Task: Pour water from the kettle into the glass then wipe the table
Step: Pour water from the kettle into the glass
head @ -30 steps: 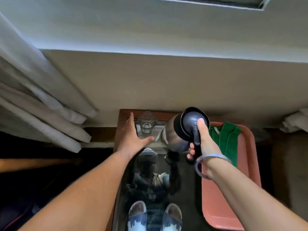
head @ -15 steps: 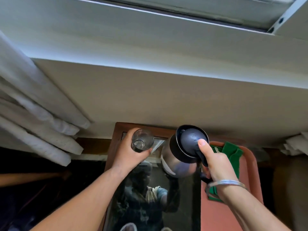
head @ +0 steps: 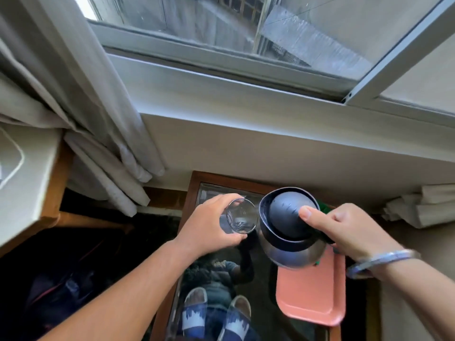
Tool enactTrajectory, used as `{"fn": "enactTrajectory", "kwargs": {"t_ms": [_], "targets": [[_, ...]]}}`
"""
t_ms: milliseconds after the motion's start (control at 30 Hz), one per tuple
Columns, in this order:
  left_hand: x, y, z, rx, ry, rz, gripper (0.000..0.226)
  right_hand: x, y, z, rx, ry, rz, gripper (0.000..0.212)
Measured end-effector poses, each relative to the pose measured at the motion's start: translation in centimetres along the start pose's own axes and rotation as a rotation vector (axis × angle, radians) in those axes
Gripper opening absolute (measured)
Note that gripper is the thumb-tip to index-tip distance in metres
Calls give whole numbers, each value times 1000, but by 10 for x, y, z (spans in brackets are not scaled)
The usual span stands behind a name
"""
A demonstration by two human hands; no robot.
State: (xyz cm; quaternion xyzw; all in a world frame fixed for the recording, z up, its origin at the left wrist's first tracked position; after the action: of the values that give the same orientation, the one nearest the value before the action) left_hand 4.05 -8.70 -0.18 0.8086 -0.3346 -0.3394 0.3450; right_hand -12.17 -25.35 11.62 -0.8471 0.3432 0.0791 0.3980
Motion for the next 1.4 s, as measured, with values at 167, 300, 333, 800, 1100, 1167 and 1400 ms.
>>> {"fn": "enactTrajectory", "kwargs": {"t_ms": [167, 300, 333, 800, 1100, 1167, 1400], "targets": [[-39, 58, -33, -69, 50, 14, 68, -29, -62, -48, -308, -126, -33, 85], [-66, 97, -58, -110, 81, 33, 64, -45, -107, -76, -510, -158, -64, 90], [-73, 104, -63, -121, 91, 34, 65, -49, -117, -83, -554, -167, -73, 91], [-123, 166, -91, -155, 186, 19, 63, -87, -208, -135, -959, -137, -218, 87], [-140, 193, -93, -81, 261, -24, 70, -110, -231, -148, -1081, -82, -247, 84], [-144, 198, -93, -61, 265, -30, 69, -114, -233, -150, -1109, -84, -258, 85], [-154, 212, -87, -26, 266, -30, 68, -130, -238, -158, -1165, -55, -302, 85]]}}
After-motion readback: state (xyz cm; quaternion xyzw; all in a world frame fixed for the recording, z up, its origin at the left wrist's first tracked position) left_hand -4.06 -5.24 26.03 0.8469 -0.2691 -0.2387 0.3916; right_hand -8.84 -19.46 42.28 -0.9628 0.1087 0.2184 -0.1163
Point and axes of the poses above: each hand's wrist, its own x-axis towards the middle knuckle, its own z-axis out of the palm, y = z × x, the point moved 6 cm from there along x, towards the middle knuckle, and after that the axes turned 13 degrees about -z, right-handed, at the moved point
